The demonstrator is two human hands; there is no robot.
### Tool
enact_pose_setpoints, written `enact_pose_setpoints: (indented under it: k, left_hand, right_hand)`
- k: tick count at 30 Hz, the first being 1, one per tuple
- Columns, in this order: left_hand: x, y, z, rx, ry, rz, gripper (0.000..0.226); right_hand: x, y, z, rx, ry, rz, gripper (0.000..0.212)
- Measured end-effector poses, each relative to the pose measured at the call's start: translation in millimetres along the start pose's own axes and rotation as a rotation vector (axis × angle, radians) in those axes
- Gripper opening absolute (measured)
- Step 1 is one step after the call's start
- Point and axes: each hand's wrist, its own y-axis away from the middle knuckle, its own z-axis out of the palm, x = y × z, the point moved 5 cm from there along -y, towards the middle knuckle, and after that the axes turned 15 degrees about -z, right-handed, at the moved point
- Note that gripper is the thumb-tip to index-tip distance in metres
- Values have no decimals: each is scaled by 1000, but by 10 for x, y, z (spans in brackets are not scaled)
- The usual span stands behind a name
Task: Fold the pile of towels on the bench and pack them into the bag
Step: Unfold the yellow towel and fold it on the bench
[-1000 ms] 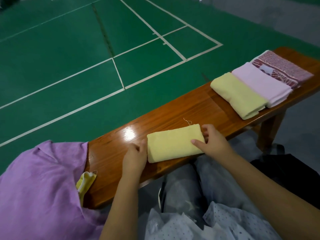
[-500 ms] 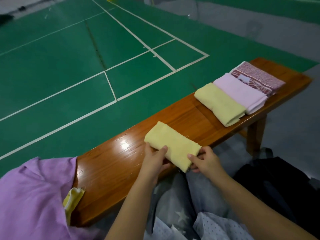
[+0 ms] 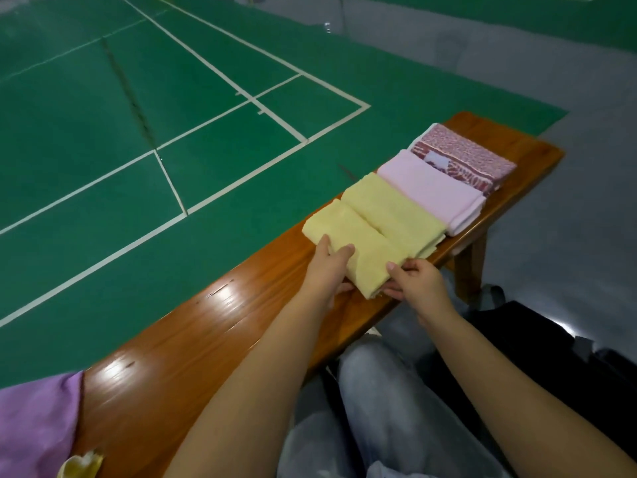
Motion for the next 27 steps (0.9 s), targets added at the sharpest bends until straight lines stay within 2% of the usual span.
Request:
enact_pose_setpoints:
  k: [7,15,23,27]
  left_hand:
    - [187,-266,335,-2,-149,51,72]
    - [371,-364,575,-22,-277,89,79]
    - [47,-124,264,-78,-189,113,67]
    - [-262,145,-42,-62,-148,129,55]
  right_hand:
    - [-39,-180,-153,126,-1,-25,15]
    - [-140,-418,-287,180,-5,-4,23]
    - [-84,2,-236,37,78,36,33]
    - [-150,422,3,-166,149,19,27]
